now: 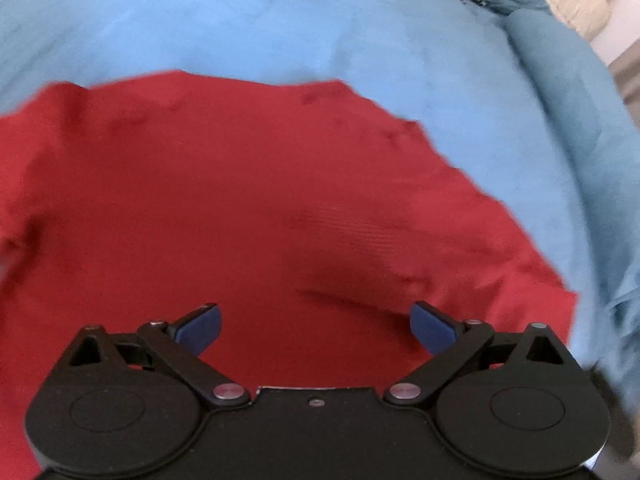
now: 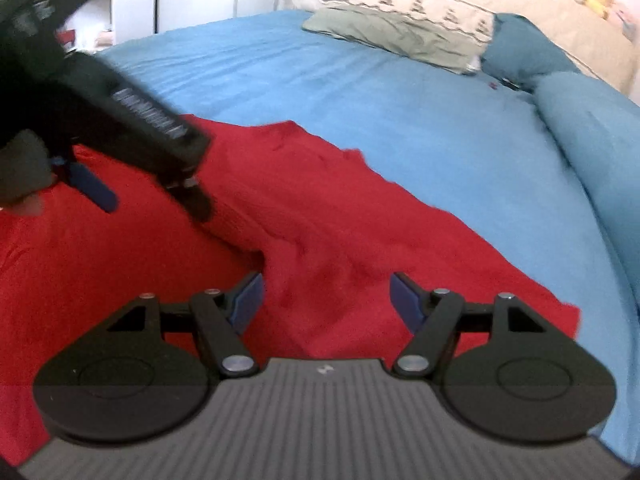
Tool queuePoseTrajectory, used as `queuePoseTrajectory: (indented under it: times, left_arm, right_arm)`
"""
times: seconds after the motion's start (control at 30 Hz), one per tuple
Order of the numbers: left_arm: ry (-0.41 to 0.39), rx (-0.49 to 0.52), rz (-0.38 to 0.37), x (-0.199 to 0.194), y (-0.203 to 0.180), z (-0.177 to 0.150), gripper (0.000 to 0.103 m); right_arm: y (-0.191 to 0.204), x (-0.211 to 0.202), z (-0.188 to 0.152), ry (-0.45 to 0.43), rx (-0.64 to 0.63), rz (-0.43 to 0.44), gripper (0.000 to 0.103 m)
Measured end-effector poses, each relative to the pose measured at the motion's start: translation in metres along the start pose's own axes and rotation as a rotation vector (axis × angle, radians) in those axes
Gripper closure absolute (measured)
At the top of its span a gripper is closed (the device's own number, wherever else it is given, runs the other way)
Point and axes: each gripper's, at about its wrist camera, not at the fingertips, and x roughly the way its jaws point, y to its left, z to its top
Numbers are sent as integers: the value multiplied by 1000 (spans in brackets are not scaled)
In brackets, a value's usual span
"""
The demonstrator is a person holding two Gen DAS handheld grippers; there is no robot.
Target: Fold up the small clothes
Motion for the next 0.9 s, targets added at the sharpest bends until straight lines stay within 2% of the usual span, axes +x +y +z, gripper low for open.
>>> queuePoseTrajectory:
  times: [0.13,0.17,0.27,0.3,0.37,0.43,0.5,0.6,0.73,0.8,0.9]
  left_arm:
    - [17,-96,-17,22,-17,3,22]
    - [17,-115,-10,25,-18,3,27]
    - [-13,-155,30,31,-19,4,34]
    - [-20,-160,39,32,-19,4,39]
    - [-37,-169,63,28,-17,4,52]
    - [-44,-173,70,24,-12,2,79]
    - [-36,-175,56,24,-7,2,90]
    - [-48,-164,19,16,-3,2,95]
    - [-170,-102,-40,-16,-3,15,95]
    - [-252,-56,-27,-40,3,22,95]
    - [-363,-21,48,-68,26,22,95]
  right_arm:
    - [-9,-12,-12,12,49,-22,18]
    - [-10,-13,-15,15,65,-24,18]
    - [-15,-19,-20,24,97,-33,18]
    - [-14,-20,-21,28,107,-35,18]
    - [-15,-19,-23,34,130,-36,18]
    - [-14,-21,-25,36,146,-36,18]
    - [-13,-22,-25,37,155,-36,18]
    - [-11,-26,-27,33,166,-33,18]
    - [-10,-28,-26,44,171,-19,18]
    - [-10,-29,-24,59,167,-10,18]
    - [-12,-30,-22,74,183,15,18]
